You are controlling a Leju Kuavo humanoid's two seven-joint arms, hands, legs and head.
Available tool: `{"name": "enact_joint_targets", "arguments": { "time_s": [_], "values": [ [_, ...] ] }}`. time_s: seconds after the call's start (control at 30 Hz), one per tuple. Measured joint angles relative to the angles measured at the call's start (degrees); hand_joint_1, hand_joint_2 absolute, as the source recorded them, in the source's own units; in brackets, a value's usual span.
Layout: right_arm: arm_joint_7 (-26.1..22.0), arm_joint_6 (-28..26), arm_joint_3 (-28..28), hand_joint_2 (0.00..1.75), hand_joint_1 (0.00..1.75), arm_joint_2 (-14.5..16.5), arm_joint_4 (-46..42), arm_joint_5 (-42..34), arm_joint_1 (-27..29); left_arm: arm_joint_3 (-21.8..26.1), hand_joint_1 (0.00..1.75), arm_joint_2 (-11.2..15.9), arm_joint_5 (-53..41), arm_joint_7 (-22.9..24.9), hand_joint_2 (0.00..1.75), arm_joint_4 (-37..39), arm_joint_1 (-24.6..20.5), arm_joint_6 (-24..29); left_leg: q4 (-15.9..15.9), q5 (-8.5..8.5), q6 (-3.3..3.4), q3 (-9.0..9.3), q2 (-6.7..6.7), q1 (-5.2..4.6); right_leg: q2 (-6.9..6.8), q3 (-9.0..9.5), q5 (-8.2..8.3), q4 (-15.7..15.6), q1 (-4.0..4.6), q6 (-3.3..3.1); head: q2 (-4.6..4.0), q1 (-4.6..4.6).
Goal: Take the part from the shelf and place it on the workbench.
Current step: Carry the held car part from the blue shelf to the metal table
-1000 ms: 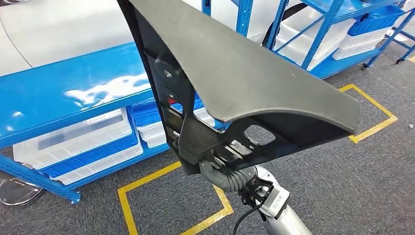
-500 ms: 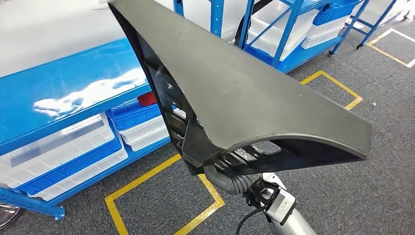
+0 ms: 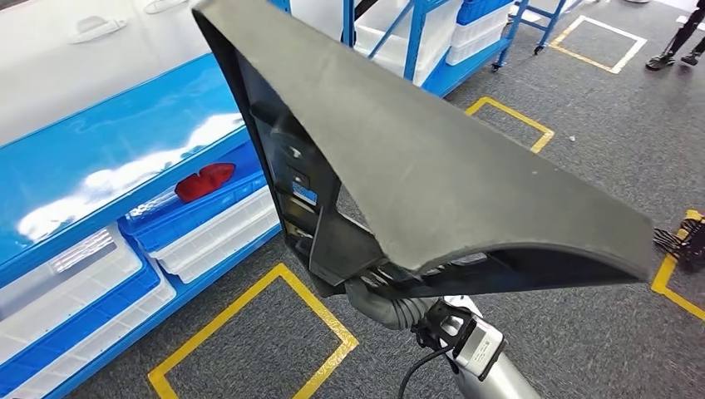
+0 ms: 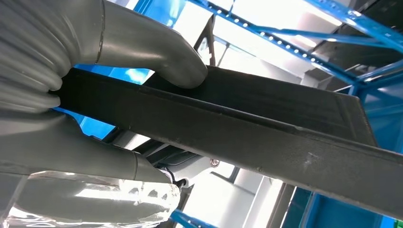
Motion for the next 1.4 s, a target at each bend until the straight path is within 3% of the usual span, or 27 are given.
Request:
{"name": "enact_joint_targets", "arguments": {
  "time_s": [0.07, 0.13, 0.17, 0.23, 0.3, 0.37, 0.4, 0.43, 0.5, 0.57, 0.6, 0.67, 0.73, 0.8, 0.87, 0.9, 0.93, 0.97, 1.03, 1.1, 1.17, 1.2, 1.27, 1.33, 1.4],
  "values": [
    [-0.12, 0.15, 0.12, 1.75, 1.75, 0.01, 0.21, -0.03, -0.03, 0.01, 0.00, 0.07, 0.00, 0.13, 1.75, 0.02, -0.03, 0.14, -3.98, 1.02, 0.32, 1.61, -1.72, 0.08, 1.22, -0.59, -0.04, 0.47, -0.02, 0.58, 0.00, 0.02],
    [-0.30, 0.19, 0.17, 1.75, 1.75, -0.02, 0.35, -0.03, 0.16, 0.02, 0.00, 0.14, 0.08, 0.64, 1.75, 0.03, -0.20, 0.04, -4.28, 0.94, 0.86, 1.76, -0.96, 0.00, 2.39, -1.07, 0.19, 0.50, -0.17, 1.29, 0.00, 0.04],
    [-0.41, 0.16, 0.18, 1.75, 1.75, -0.03, 0.37, -0.03, 0.31, 0.02, 0.00, 0.20, 0.19, 0.97, 1.75, 0.03, -0.28, -0.09, -4.48, 1.08, 1.23, 1.86, -0.29, 0.01, 2.01, -1.25, 0.07, 0.69, -0.17, 1.60, 0.00, 0.03],
    [-0.57, 0.08, 0.19, 1.75, 1.75, -0.05, 0.39, -0.02, 0.43, 0.05, 0.00, 0.32, 0.58, 1.70, 1.75, 0.03, -0.31, -0.46, -4.94, 1.34, 1.96, 2.06, 1.09, 0.10, -0.80, -2.75, -1.71, 3.65, -0.06, 2.22, 0.00, 0.35],
    [-0.64, 0.01, 0.24, 1.75, 1.75, -0.07, 0.57, -0.01, 0.40, 0.15, 0.00, 0.45, 1.04, 2.68, 1.75, 0.03, -0.18, -0.75, -5.01, 1.32, 2.31, 2.08, 2.49, -0.07, -3.75, -6.46, -5.26, 11.07, -0.27, 2.78, 0.00, 0.66],
    [-0.72, 0.01, 0.29, 1.75, 1.75, -0.12, 0.95, -0.11, 0.41, 0.31, 0.00, 0.63, 1.46, 3.99, 1.75, 0.03, -0.02, -0.90, -4.99, 1.20, 2.34, 2.08, 3.98, -0.18, -4.39, -9.60, -6.91, 16.98, -0.63, 3.11, 0.00, 0.67],
    [-0.75, 0.04, 0.30, 1.75, 1.75, -0.16, 1.15, -0.23, 0.39, 0.40, 0.00, 0.72, 1.65, 4.63, 1.75, 0.03, -0.01, -0.91, -4.98, 1.13, 2.30, 2.12, 4.67, -0.19, -4.54, -9.63, -6.16, 16.86, -0.75, 3.16, 0.00, 0.66],
    [-0.79, 0.06, 0.31, 1.75, 1.75, -0.20, 1.30, -0.39, 0.31, 0.52, 0.00, 0.76, 1.84, 5.29, 1.75, 0.03, -0.03, -0.88, -4.98, 1.03, 2.21, 2.23, 5.31, -0.20, -4.89, -8.35, -4.49, 14.26, -0.81, 3.10, 0.00, 0.67],
    [-0.81, 0.02, 0.31, 1.75, 1.75, -0.27, 1.45, -0.68, 0.02, 0.76, 0.00, 0.79, 2.03, 6.42, 1.75, 0.03, -0.05, -0.74, -5.00, 0.79, 1.89, 2.57, 6.39, -0.28, -7.31, -3.89, -1.06, 5.83, -0.50, 2.49, 0.00, 0.66],
    [-0.81, -0.21, 0.31, 1.75, 1.75, -0.31, 1.48, -0.81, -0.32, 0.94, 0.00, 0.81, 2.05, 7.30, 1.75, 0.03, 0.01, -0.66, -5.04, 0.55, 1.35, 2.84, 7.34, -0.43, -9.62, -1.37, 0.17, 0.78, 0.11, 1.66, 0.00, 0.59],
    [-0.81, -0.38, 0.29, 1.75, 1.75, -0.36, 1.49, -0.85, -0.40, 0.98, 0.00, 0.83, 2.05, 7.69, 1.75, 0.03, 0.06, -0.69, -5.09, 0.47, 1.03, 2.95, 7.87, -0.49, -9.78, -1.33, 0.04, 0.35, 0.38, 1.32, 0.00, 0.55],
    [-0.81, -0.87, 0.16, 1.75, 1.75, -0.51, 1.49, -0.83, -0.36, 1.04, 0.00, 0.89, 2.04, 8.54, 1.75, 0.03, 0.12, -0.74, -5.19, 0.23, 0.27, 3.22, 8.73, -0.43, -8.29, -1.38, 0.38, -0.04, 0.32, 0.76, 0.00, 0.52],
    [-0.82, -1.56, -0.11, 1.75, 1.75, -0.73, 1.48, -0.73, -0.22, 1.09, 0.00, 0.96, 2.03, 9.18, 1.75, 0.03, 0.20, -0.64, -3.19, -1.43, -0.26, 2.61, 6.80, -0.22, -6.88, -1.09, 0.79, -0.67, -0.01, 0.06, -0.01, 0.38],
    [-0.81, -2.25, -0.40, 1.75, 1.75, -0.85, 1.47, -0.66, 0.10, 1.17, 0.00, 1.14, 2.02, 9.55, 1.75, 0.03, 0.41, -0.46, 3.36, -5.01, -0.40, -0.27, 3.68, -0.11, -5.53, -0.90, 0.98, -0.94, -0.06, -0.45, -0.01, 0.16],
    [-0.78, -2.59, -0.99, 1.75, 1.75, -0.93, 1.18, -0.57, 1.27, 1.30, 0.00, 1.37, 2.17, 9.79, 1.75, 0.04, 0.70, -0.16, 10.60, -7.62, -0.39, -3.88, 2.71, -0.12, -3.98, -0.89, 0.96, -0.83, 0.14, -0.70, 0.00, 0.10],
    [-0.77, -2.65, -1.48, 1.75, 1.75, -1.02, 0.91, -0.54, 2.11, 1.37, 0.00, 1.48, 2.37, 9.91, 1.75, 0.04, 0.85, 0.06, 11.83, -7.39, -0.35, -4.68, 2.61, -0.12, -3.15, -0.87, 0.93, -0.73, 0.21, -0.74, 0.00, 0.10],
    [-0.76, -2.67, -2.07, 1.75, 1.75, -1.16, 0.59, -0.51, 2.97, 1.43, 0.00, 1.58, 2.60, 10.05, 1.75, 0.05, 0.96, 0.27, 10.78, -6.03, -0.27, -4.45, 2.52, -0.11, -2.28, -0.86, 0.89, -0.58, 0.23, -0.71, 0.00, 0.10],
    [-0.76, -2.73, -2.67, 1.75, 1.75, -1.32, 0.25, -0.51, 3.71, 1.48, 0.00, 1.67, 2.80, 10.21, 1.75, 0.05, 1.05, 0.43, 7.50, -3.78, -0.16, -3.16, 2.12, -0.07, -1.45, -0.84, 0.82, -0.40, 0.21, -0.63, 0.00, 0.10],
    [-0.76, -2.85, -3.79, 1.75, 1.75, -1.58, -0.29, -0.46, 4.80, 1.52, 0.00, 1.85, 2.98, 10.55, 1.75, 0.10, 1.25, 0.41, -0.49, -0.07, 0.10, 0.10, -0.10, 0.06, 0.04, -1.03, 0.61, 0.15, 0.16, -0.25, 0.00, 0.10],
    [-0.75, -3.00, -4.66, 1.75, 1.75, -1.78, -0.66, -0.27, 5.67, 1.54, 0.00, 1.93, 3.03, 10.78, 1.75, 0.16, 1.31, 0.16, -4.08, 0.81, 0.41, 1.58, -1.49, 0.02, 1.22, -1.46, 0.56, 0.55, 0.08, 0.40, 0.00, 0.10],
    [-0.74, -3.11, -5.34, 1.75, 1.75, -2.01, -0.90, 0.10, 6.66, 1.54, 0.00, 1.86, 3.14, 10.89, 1.75, 0.18, 1.18, -0.30, -4.41, 0.89, 0.97, 1.86, -0.57, -0.11, 2.21, -1.72, 0.72, 0.50, -0.08, 1.16, 0.00, 0.10],
    [-0.74, -3.15, -5.67, 1.75, 1.75, -2.17, -1.02, 0.31, 7.14, 1.54, 0.00, 1.78, 3.25, 10.97, 1.75, 0.18, 1.13, -0.54, -4.64, 1.06, 1.35, 2.02, 0.02, -0.11, 1.73, -1.88, 0.52, 0.78, -0.08, 1.49, 0.00, 0.12],
    [-0.74, -3.03, -6.17, 1.75, 1.75, -2.51, -1.18, 0.59, 7.70, 1.55, 0.00, 1.51, 3.51, 11.10, 1.75, 0.18, 1.17, -0.93, -5.12, 1.35, 2.08, 2.26, 1.37, -0.05, -1.09, -3.55, -1.66, 4.25, -0.03, 2.11, 0.00, 0.32],
    [-0.76, -2.65, -6.38, 1.75, 1.75, -2.75, -1.19, 0.65, 7.94, 1.56, 0.00, 1.18, 3.68, 11.18, 1.75, 0.18, 1.39, -1.11, -5.18, 1.30, 2.41, 2.27, 2.73, -0.26, -3.76, -7.24, -5.37, 11.76, -0.27, 2.68, 0.00, 0.49],
    [-0.75, -2.40, -6.53, 1.75, 1.75, -2.91, -1.11, 0.79, 8.24, 1.57, 0.00, 0.76, 3.78, 11.37, 1.75, 0.18, 1.56, -1.20, -5.15, 1.18, 2.43, 2.27, 4.15, -0.37, -4.28, -9.87, -6.85, 16.94, -0.67, 3.09, 0.00, 0.50]
  ]
}}
